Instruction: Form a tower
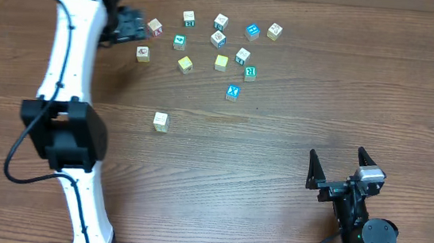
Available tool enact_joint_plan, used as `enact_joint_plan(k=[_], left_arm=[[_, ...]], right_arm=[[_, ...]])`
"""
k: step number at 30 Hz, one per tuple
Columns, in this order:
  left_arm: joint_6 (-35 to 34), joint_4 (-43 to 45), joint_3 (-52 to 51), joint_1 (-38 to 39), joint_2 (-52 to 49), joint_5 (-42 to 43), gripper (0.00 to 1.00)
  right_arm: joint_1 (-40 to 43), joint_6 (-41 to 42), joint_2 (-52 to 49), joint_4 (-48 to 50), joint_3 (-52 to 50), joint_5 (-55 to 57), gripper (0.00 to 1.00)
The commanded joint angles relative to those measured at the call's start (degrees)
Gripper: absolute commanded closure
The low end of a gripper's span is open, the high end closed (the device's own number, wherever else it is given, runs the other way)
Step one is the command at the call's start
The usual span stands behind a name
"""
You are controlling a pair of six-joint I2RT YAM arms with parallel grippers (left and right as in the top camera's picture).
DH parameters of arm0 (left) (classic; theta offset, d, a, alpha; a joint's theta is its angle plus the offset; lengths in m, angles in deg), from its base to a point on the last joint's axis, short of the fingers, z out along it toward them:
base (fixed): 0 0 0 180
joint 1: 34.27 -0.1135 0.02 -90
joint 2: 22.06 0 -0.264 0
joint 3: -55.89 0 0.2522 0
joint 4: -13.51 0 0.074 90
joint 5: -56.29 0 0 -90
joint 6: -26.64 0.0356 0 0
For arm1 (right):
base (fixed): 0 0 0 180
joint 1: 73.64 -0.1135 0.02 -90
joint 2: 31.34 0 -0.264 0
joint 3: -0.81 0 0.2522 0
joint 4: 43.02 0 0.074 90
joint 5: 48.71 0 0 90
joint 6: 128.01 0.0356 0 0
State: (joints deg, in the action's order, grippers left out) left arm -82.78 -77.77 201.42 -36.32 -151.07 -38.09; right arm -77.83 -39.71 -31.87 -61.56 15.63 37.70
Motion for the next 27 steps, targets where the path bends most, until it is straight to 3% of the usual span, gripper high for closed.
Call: enact_joint_plan(k=[1, 10, 27], left_arm=[[-0.8, -1.2, 0.7, -4.3, 0.4, -0.3, 0.0], [-0.8, -3.0, 0.7, -10.6, 0.4, -0.1, 0.0], [-0.7, -2.8, 0.7, -10.6, 0.4, -0.1, 0.0]], right_arm=[[-0.3, -0.1, 0.4, 0.2, -0.6, 0.6, 0.0], [-0.3, -0.1, 0.4, 0.2, -0.6, 0.6, 0.0], [-0.3, -0.1, 0.4, 0.2, -0.6, 0.6, 0.0]])
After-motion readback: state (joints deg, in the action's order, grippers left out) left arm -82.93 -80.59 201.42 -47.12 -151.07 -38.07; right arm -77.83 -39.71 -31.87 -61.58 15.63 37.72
